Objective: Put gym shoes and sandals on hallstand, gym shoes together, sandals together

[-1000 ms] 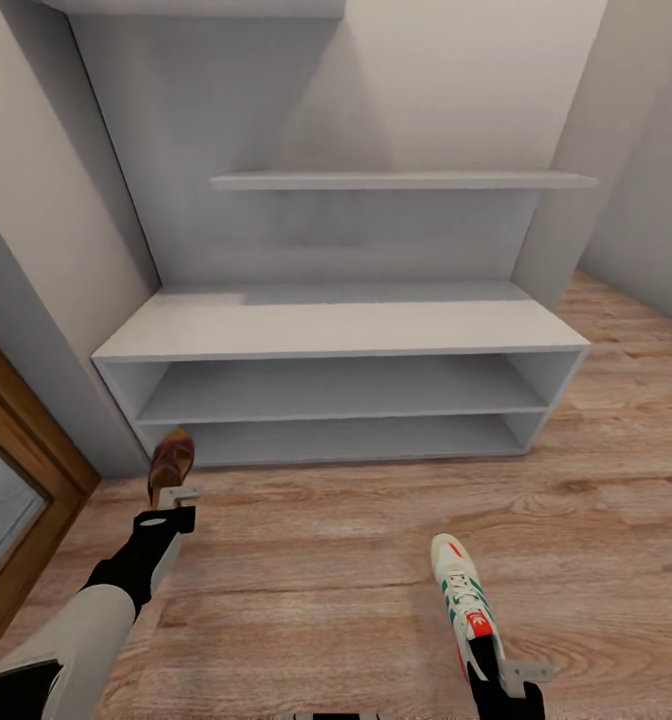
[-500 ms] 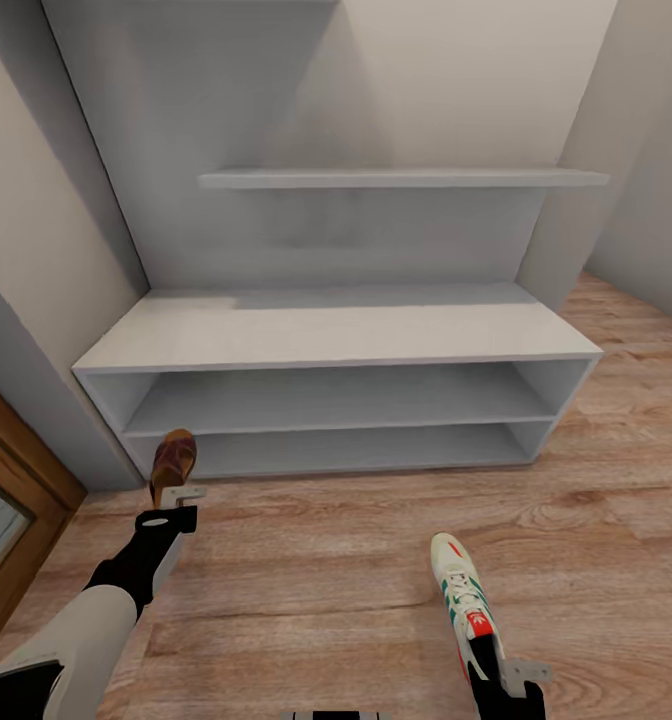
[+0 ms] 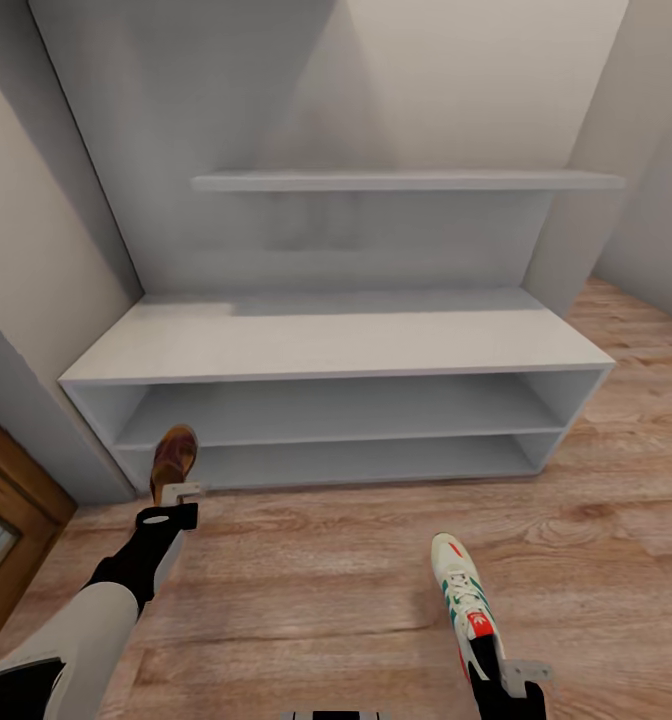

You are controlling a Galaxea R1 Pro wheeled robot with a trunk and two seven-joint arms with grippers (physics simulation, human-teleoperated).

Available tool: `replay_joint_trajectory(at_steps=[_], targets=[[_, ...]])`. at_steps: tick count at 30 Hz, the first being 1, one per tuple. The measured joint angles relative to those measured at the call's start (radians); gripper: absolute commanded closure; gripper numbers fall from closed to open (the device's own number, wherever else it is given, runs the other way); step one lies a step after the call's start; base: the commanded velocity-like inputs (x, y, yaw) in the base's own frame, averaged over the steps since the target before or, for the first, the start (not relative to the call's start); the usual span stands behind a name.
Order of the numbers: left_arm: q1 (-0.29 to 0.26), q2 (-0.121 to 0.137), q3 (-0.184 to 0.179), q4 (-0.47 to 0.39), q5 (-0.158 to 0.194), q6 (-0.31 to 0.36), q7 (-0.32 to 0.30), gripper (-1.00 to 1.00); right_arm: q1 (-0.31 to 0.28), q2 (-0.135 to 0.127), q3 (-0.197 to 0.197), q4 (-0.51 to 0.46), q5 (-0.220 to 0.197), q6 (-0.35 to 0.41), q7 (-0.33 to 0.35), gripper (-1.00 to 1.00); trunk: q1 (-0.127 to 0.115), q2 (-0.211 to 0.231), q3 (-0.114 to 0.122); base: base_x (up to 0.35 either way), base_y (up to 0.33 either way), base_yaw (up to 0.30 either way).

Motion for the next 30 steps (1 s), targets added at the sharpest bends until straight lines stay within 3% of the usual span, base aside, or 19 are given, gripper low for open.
replay_joint_trajectory(at_steps=[20, 30], targets=[[-0.001, 0.001, -0.001, 0.0, 0.001, -0.001, -0.008, 1.0, 0.0, 0.001, 0.002, 0.001, 0.001, 0.0, 0.0, 1.0, 0.0, 0.0, 0.0, 0.312, -0.096, 0.0], [0.0, 0.001, -0.001, 0.0, 0.0, -0.003, -0.003, 1.0, 0.0, 0.002, 0.003, 0.0, 0.0, 0.0, 0.0, 1.0, 0.0, 0.0, 0.0, 0.101, -0.007, 0.0]])
